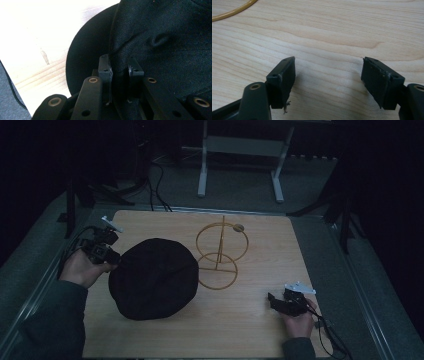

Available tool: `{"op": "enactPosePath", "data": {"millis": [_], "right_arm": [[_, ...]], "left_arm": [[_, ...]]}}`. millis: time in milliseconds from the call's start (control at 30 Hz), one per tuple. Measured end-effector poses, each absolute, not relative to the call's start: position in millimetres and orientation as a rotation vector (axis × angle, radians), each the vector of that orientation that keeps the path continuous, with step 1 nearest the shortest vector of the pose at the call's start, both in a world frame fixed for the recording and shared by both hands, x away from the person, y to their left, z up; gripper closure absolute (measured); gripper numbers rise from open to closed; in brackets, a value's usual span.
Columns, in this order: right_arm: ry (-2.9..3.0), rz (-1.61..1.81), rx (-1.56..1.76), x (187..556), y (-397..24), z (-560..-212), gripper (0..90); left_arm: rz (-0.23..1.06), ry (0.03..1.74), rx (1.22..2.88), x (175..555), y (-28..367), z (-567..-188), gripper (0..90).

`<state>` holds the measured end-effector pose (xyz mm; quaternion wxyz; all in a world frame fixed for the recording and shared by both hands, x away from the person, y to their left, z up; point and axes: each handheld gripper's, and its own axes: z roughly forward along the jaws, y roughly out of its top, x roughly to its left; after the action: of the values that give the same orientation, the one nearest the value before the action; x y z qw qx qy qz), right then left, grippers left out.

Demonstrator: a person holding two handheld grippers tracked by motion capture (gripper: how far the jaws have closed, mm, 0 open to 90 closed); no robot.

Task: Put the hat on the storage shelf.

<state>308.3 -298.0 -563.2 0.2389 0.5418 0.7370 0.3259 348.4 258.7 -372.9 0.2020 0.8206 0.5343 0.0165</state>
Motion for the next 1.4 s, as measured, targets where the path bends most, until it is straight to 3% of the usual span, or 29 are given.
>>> {"op": "enactPosePath", "data": {"millis": [1400], "right_arm": [[2.020,0.892,1.481,309,-297,-563,26.9]], "left_arm": [[-0.076,1.446,2.229,388,272,-323,77.4]]}}
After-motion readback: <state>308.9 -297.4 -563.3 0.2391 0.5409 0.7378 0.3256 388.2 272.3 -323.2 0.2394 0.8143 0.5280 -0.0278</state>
